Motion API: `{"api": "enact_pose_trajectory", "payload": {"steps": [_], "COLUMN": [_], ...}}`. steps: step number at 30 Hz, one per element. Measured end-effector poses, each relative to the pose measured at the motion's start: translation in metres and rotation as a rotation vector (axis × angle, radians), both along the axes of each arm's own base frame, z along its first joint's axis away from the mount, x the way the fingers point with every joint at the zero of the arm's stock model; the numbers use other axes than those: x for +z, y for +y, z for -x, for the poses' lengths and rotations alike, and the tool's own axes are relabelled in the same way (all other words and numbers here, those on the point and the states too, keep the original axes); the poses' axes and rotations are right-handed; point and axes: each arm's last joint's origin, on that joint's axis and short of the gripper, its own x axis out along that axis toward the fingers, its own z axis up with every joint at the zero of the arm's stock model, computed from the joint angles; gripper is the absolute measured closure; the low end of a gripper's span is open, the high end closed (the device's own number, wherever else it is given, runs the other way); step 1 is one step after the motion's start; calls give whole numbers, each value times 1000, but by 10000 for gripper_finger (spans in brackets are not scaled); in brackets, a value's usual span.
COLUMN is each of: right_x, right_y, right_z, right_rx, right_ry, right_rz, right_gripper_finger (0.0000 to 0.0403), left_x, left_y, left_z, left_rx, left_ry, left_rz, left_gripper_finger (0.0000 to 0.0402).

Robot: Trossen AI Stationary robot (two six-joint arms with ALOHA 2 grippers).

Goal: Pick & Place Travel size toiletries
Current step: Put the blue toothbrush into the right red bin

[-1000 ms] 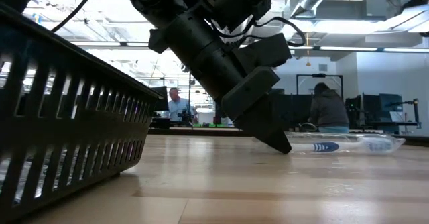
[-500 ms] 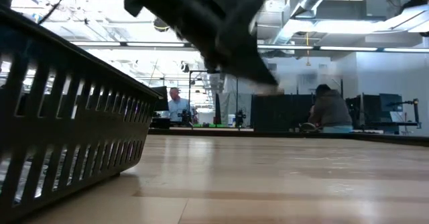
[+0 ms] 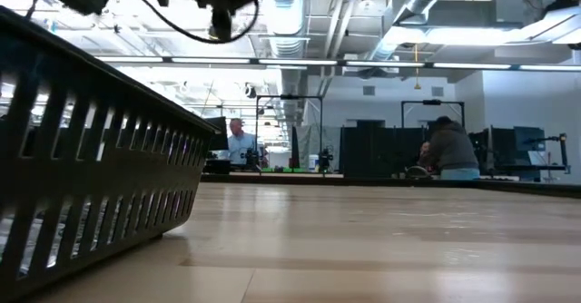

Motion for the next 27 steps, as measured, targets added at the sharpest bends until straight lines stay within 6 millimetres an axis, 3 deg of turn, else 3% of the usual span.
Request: {"api": "enact_pose_trajectory", "payload": {"steps": [9, 20, 27], "right_x": [-16, -7, -9], "right_y": [-3, 26, 40], "right_z": [-47, -118, -150], "right_rx": [-96, -40, -39], "right_ry": [-1, 99, 213], "right_rz": [-28, 18, 70], "right_gripper_finger": [78, 78, 78], "left_x": [14, 18, 18], "left_y": [-11, -21, -22], "left_z": [27, 32, 33], "left_rx": [-236, -289, -295], "left_ry": [-305, -359, -366], "left_rz": [-21, -65, -70], "left_gripper_finger": [391, 391, 391]}}
